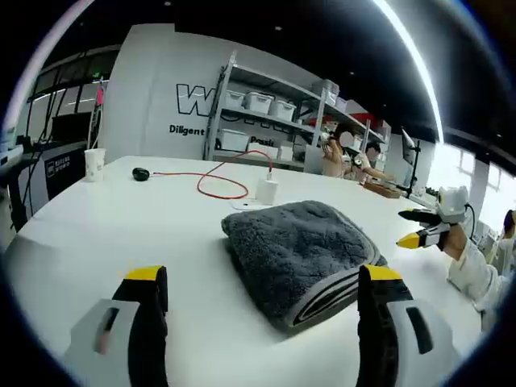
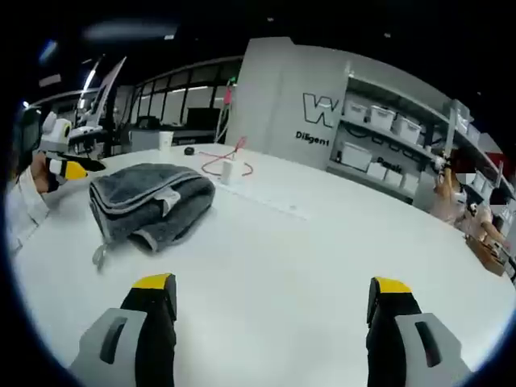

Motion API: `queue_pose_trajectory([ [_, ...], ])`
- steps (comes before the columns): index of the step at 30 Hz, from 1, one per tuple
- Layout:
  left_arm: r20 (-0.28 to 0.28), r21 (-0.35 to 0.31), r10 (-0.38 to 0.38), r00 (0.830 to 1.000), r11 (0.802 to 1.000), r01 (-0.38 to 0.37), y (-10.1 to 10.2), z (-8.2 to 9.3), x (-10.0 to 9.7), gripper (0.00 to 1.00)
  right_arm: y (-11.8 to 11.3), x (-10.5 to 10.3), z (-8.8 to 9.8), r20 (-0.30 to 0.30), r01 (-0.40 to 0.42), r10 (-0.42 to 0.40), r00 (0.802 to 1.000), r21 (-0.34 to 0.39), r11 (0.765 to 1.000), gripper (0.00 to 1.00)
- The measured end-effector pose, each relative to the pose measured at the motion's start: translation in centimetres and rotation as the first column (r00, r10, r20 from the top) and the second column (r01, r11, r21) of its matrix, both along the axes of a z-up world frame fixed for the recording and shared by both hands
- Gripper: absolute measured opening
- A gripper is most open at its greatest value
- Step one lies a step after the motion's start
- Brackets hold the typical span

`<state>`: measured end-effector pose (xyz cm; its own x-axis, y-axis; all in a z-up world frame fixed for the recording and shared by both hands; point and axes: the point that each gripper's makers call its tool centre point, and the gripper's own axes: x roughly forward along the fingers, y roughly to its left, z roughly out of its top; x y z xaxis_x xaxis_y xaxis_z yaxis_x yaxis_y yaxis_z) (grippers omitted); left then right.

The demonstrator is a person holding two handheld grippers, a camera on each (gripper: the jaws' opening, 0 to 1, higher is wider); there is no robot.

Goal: Open the folded towel by lifting each exposed corner and separating the folded layers until the towel lies flat within the target outline without major curled edges

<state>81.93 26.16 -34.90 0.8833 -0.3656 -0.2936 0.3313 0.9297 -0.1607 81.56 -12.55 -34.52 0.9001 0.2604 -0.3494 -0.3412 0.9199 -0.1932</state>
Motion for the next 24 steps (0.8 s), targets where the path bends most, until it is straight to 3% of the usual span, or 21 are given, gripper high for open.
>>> queue_pose_trajectory([
  [3, -0.005, 0.018, -0.096, 0.995, 0.995, 0.096, -2.2, 0.0, -0.6, 0.96, 0.2, -0.1, 0.0, 0.003, -0.007, 0.007, 1.0, -0.039, 0.999, 0.98],
  [5, -0.005, 0.069, -0.123, 0.992, 0.99, 0.124, -2.9, 0.0, -0.8, 0.96, 0.3, -0.1, -0.1, 0.001, -0.014, 0.014, 1.0, -0.042, 0.999, 0.98],
  [6, -0.003, 0.059, -0.13, 0.992, 0.99, 0.13, -3.0, 0.0, -0.9, 0.96, 0.4, -0.1, 0.0, 0.002, -0.022, 0.022, 1.0, -0.026, 0.999, 0.98],
  [14, 0.021, -0.047, -0.082, 0.996, 0.995, 0.083, -2.0, 0.7, -0.4, 0.96, 0.2, 0.0, 0.4, 0.011, -0.016, 0.016, 1.0, -0.018, 1.0, 0.98],
  [24, 0.01, -0.048, -0.08, 0.997, 0.996, 0.08, -1.9, 0.4, -0.3, 0.96, 0.2, -0.1, 0.0, -0.006, -0.015, 0.015, 1.0, -0.013, 1.0, 0.97],
])
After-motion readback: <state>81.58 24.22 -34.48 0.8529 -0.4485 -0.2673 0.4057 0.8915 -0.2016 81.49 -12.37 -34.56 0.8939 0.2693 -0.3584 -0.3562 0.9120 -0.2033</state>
